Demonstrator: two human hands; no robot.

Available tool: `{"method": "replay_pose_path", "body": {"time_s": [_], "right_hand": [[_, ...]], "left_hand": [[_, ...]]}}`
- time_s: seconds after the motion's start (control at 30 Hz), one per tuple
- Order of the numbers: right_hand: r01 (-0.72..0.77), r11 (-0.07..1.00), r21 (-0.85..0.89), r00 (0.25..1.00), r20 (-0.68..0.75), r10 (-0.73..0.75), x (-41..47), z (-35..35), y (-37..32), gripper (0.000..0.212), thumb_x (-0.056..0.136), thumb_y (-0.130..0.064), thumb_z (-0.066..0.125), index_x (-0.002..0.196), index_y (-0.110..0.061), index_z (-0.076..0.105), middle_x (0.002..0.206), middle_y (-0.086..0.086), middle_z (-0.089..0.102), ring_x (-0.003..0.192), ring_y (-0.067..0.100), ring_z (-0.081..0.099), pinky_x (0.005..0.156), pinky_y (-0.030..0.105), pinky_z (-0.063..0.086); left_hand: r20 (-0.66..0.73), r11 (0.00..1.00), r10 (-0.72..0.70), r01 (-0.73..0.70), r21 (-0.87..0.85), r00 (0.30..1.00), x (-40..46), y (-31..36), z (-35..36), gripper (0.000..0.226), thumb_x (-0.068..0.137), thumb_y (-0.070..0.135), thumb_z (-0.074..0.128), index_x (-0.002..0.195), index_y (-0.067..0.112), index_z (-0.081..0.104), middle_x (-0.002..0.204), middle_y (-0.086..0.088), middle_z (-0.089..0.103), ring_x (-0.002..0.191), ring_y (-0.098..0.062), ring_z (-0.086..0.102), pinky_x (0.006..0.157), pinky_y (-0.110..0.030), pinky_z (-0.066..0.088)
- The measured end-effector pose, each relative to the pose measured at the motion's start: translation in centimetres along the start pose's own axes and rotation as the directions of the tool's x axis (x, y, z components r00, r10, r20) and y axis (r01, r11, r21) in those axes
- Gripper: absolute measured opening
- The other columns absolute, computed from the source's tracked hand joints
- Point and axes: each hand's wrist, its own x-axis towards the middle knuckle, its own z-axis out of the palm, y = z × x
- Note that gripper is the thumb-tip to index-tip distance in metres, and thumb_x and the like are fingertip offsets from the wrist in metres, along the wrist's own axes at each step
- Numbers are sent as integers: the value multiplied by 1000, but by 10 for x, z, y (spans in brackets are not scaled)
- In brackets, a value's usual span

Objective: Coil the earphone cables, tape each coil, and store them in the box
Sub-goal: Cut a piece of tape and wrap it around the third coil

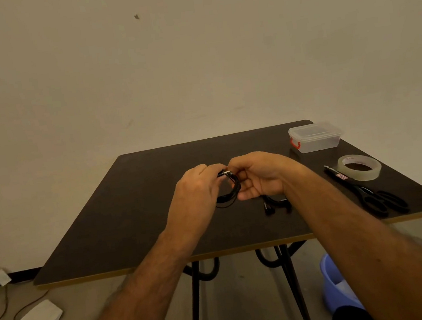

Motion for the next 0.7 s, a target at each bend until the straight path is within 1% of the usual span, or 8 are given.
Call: {"method": "replay_pose_path", "body": {"time_s": [0.17,0.3,0.37,0.43,0.5,0.57,0.63,0.7], "right_hand": [[55,997,-46,997,-49,-57,2,7,5,22,98,-25,56,98,-4,63,81,11,66,70,22,68,70,38,62],[145,966,-213,976,-128,-175,3,6,11,38,94,-45,59,109,-10,64,96,12,72,85,23,73,80,42,61],[214,936,-279,966,-81,-245,3,8,15,30,89,-40,68,108,-17,65,96,5,75,90,18,73,85,41,58],[245,915,-322,958,-64,-279,4,10,18,24,86,-25,74,107,-20,64,93,1,76,91,14,73,87,41,56],[285,886,-365,939,-78,-334,4,10,20,25,86,-16,73,108,-20,62,86,0,77,86,10,72,85,38,55],[355,832,-426,906,-64,-419,2,10,21,24,87,-12,71,108,-18,61,78,-1,75,73,2,70,73,28,52],[391,760,-519,872,-54,-486,1,10,24,24,89,-12,70,108,-20,59,77,-1,73,64,-2,65,64,18,46],[390,694,-606,853,-46,-520,1,10,28,26,89,-14,69,110,-25,57,80,-3,72,67,-3,65,65,16,45]], "left_hand": [[87,993,-113,111,29,990,4,-2,-1,18,98,18,58,113,13,65,104,-3,67,95,-16,60,85,-27,47],[134,980,-198,194,42,971,8,-3,-4,20,100,23,52,117,16,62,106,0,65,92,-8,57,82,-19,44],[160,969,-249,244,46,955,11,-1,-6,21,101,25,51,118,16,60,106,2,63,89,-5,54,82,-20,45],[195,956,-293,288,57,936,14,0,-8,22,101,27,50,118,18,60,103,4,62,88,-4,52,82,-21,46],[238,949,-314,309,57,919,15,-2,-9,19,101,30,51,114,19,61,94,9,60,83,-5,54,77,-21,47],[304,933,-345,359,12,888,15,-5,-10,17,101,32,51,107,20,62,85,10,60,77,-7,58,72,-25,50],[392,890,-388,449,-74,834,15,-9,-12,17,100,33,51,102,20,63,84,4,63,73,-9,61,65,-27,53],[490,816,-417,553,-169,765,15,-11,-15,16,101,33,51,99,20,62,86,-2,66,68,-9,65,54,-18,50]]}}
